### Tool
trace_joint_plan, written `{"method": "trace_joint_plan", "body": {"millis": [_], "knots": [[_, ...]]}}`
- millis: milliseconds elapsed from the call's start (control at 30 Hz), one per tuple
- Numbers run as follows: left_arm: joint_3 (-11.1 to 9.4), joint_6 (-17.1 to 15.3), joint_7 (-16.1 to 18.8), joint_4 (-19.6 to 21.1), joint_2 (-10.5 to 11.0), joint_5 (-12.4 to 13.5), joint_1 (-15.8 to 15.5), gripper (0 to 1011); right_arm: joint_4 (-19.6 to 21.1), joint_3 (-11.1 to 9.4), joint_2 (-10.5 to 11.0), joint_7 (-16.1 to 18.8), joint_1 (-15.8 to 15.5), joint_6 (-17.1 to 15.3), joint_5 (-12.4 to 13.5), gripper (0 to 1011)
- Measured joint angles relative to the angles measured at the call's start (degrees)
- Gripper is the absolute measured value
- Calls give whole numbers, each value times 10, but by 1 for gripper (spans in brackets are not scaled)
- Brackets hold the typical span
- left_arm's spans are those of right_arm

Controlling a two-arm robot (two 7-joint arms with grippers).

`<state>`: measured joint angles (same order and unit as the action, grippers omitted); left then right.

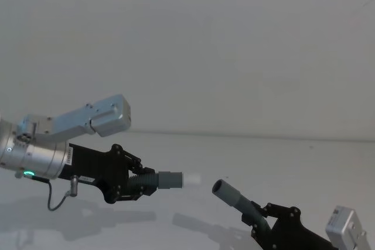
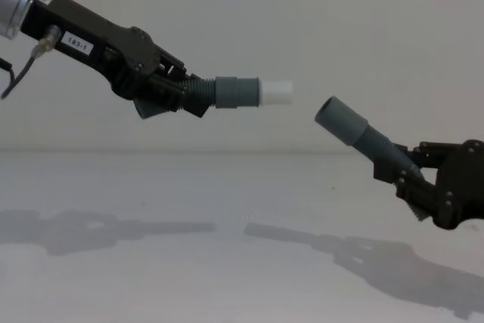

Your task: Use both hands to pick up one end of the pipe from the table, align the ends, and insert them.

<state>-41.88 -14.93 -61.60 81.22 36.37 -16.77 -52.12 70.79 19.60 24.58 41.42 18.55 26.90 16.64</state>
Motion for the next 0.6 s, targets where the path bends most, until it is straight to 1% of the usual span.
{"method": "trace_joint_plan", "body": {"millis": [67, 233, 467, 600], "knots": [[-3, 0, -5, -4, -1, 1, -6, 301, -6, 2, 2, 4, 3, 10, -1, 225], [-11, 0, -15, -12, -3, 3, -18, 301, -13, 6, 5, 7, 8, 22, -6, 225], [-19, 0, -25, -18, -5, 4, -29, 301, -14, 8, 8, 4, 12, 24, -13, 225], [-24, 0, -33, -19, -4, 5, -35, 301, -14, 10, 9, -4, 14, 22, -19, 225]]}}
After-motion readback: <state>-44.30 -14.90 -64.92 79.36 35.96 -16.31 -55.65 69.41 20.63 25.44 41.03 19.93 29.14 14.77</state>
